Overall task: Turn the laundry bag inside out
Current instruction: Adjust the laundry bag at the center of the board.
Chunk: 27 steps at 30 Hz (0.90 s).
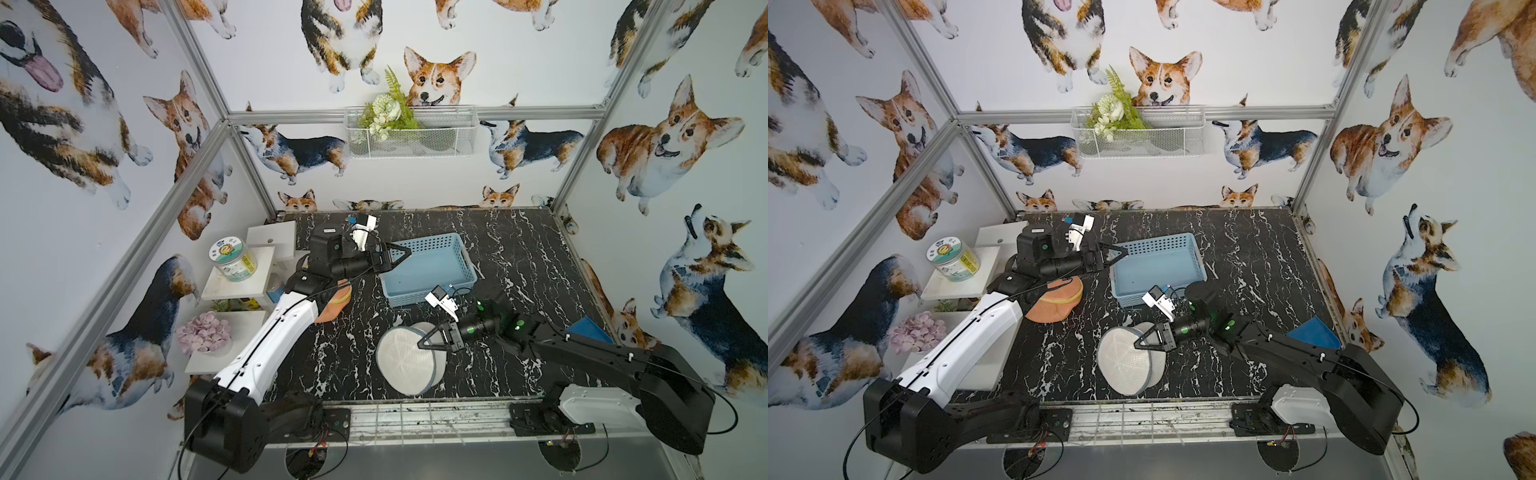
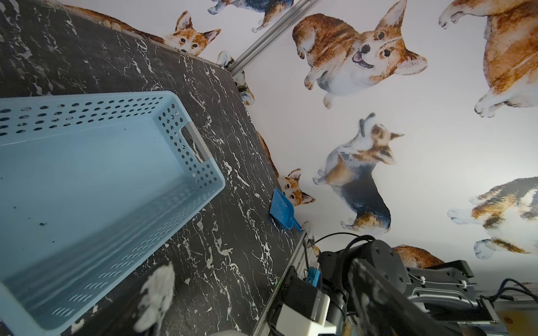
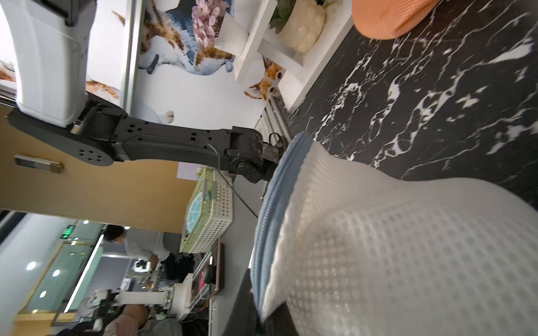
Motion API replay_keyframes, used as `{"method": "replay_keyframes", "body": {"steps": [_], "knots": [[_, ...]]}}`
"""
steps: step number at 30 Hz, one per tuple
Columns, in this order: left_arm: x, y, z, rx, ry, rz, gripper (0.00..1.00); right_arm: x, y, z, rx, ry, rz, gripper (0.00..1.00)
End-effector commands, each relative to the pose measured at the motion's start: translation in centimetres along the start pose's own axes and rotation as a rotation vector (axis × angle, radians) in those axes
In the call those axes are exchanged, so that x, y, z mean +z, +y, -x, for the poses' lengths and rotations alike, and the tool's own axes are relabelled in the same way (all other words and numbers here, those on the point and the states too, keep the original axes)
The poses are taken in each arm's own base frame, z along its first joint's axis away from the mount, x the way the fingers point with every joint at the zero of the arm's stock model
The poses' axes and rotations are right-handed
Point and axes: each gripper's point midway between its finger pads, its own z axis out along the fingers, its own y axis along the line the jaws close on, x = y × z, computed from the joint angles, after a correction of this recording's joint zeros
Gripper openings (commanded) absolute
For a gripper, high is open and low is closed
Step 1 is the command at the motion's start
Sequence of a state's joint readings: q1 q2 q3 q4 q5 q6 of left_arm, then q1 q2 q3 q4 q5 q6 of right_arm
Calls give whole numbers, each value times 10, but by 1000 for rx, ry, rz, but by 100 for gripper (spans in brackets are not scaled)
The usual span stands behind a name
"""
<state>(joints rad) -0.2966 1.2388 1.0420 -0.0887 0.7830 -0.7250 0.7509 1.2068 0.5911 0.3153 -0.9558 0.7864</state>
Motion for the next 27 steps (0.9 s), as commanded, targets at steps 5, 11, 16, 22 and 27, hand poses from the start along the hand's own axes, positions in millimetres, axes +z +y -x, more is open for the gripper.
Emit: {"method": "replay_keyframes", "body": {"steps": [5,11,16,22,27], "knots": [[-1,-2,2,19,-6,-6,100,-23,-56,-8,67,-40,-153,0],[-2,-3,1,27,-7,-7,100,-46,-121,-24,123,-66,-414,0],[-4,-5,0,32,-9,-11,100,-85,-153,-17,125,-168,-651,0],[-4,-5,-1,37,-9,-10,100,-97,-168,-19,137,-180,-752,20],[-6,-5,0,43,-12,-5,100,-115,-187,-26,159,-197,-889,34]]}}
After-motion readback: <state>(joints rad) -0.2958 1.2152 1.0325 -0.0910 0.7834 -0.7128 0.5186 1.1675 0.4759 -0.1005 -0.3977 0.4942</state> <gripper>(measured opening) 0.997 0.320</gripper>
